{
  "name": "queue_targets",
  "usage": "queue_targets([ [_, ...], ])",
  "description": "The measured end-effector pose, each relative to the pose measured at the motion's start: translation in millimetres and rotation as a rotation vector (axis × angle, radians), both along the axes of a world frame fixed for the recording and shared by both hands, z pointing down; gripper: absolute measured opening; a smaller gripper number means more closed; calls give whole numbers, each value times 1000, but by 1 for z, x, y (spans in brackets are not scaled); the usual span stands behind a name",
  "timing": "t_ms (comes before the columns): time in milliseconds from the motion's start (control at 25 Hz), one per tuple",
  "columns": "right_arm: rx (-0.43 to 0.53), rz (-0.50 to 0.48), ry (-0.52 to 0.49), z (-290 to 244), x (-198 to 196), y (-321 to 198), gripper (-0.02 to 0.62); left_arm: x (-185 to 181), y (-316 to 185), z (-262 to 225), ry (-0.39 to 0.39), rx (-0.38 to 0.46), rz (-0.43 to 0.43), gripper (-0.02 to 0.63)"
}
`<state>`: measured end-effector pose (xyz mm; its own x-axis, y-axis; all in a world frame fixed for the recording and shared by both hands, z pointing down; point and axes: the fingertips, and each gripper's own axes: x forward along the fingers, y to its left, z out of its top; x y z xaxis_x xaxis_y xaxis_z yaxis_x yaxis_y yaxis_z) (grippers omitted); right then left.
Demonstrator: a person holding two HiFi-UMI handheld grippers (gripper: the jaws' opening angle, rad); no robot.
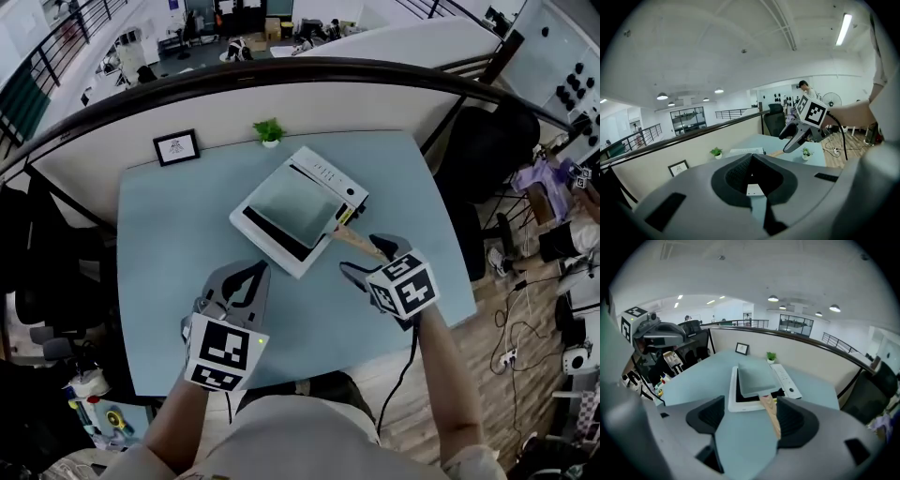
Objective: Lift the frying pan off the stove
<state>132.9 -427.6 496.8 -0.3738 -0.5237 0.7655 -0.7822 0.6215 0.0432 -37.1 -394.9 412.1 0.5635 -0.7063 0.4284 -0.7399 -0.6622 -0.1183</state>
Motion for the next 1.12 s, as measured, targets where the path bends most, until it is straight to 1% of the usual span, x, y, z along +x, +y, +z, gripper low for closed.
queue_targets([
  [120,-57,-35,36,25,1,-15,362,-5,-10,18,-3,-36,-23,3],
  [280,-87,-62,85,55,9,-37,356,-11,-23,44,-21,-78,-53,3],
  [440,-150,-87,82,85,14,-54,353,-14,-36,71,-42,-118,-84,3],
  [600,-228,-154,74,109,12,-59,351,-11,-40,92,-61,-158,-111,3],
  [720,-258,-182,56,123,12,-65,326,-7,-41,107,-69,-182,-127,3],
  [840,-284,-228,66,135,9,-66,308,-8,-39,116,-80,-199,-155,3],
  [920,-313,-262,68,144,8,-62,280,-9,-38,122,-85,-212,-179,3],
  [1000,-333,-286,75,152,9,-60,271,-8,-36,127,-92,-224,-203,3],
  [1040,-336,-290,81,155,9,-60,258,-8,-35,130,-98,-229,-215,3],
  [1120,-333,-285,88,159,11,-63,193,-7,-35,135,-101,-237,-234,3],
])
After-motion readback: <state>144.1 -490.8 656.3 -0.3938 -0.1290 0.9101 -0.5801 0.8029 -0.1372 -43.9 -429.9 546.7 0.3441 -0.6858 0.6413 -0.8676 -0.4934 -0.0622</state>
